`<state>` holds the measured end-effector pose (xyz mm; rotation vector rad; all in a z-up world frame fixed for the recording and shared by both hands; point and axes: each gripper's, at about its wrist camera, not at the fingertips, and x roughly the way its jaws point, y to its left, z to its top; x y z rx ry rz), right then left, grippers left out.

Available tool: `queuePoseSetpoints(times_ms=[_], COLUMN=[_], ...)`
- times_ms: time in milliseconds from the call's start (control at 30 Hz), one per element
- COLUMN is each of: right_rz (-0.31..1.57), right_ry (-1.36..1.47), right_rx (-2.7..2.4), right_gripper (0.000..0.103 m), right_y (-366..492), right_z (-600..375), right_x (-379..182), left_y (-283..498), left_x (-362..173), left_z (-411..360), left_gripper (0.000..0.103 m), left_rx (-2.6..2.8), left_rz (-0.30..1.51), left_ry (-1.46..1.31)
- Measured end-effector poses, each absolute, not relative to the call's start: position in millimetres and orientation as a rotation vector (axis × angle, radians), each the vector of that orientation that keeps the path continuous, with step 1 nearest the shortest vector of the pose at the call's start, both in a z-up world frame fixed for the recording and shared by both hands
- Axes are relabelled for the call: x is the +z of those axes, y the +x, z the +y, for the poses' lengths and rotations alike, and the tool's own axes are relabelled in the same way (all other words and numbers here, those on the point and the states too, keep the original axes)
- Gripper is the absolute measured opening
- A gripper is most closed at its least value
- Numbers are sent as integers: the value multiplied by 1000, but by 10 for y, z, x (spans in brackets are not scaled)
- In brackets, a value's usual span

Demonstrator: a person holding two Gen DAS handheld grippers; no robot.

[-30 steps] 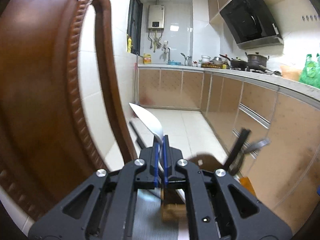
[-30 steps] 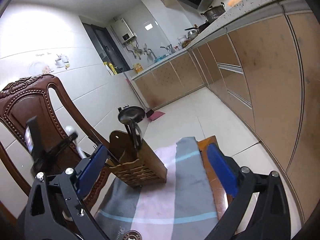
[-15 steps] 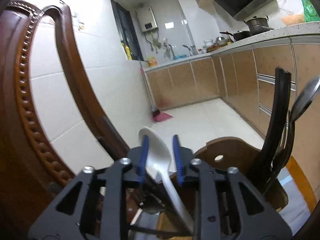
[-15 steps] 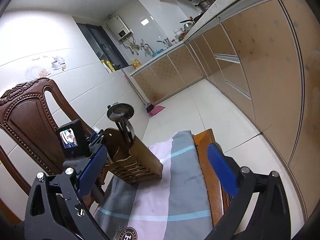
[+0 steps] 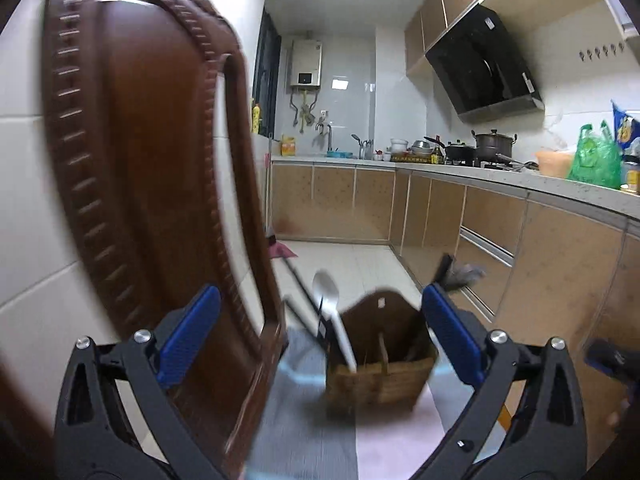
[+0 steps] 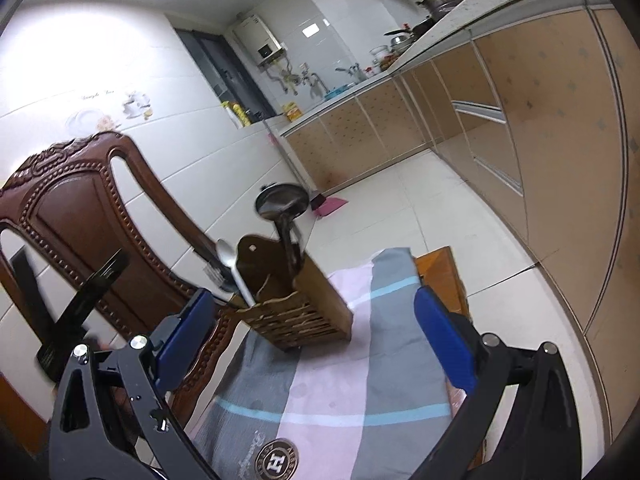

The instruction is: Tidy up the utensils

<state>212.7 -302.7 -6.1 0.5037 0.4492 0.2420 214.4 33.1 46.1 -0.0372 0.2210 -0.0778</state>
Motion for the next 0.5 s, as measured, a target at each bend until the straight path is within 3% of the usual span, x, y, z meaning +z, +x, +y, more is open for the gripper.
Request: queuePoseSetpoints(times_ms=[333, 500], right_rz=[591, 664], right_ry=[252, 183], right_rx=[218, 171], right_gripper=[98, 100], right_y=[1751, 1502], right_z=[-2352, -2045], right_x=[-65, -185], left_y=[1490, 1482], left_x=[-284, -281], left_z=[234, 282], left_gripper=[100, 100], left_rx=[-117, -91], left_rz=[503, 554], left_ry=[-18, -46])
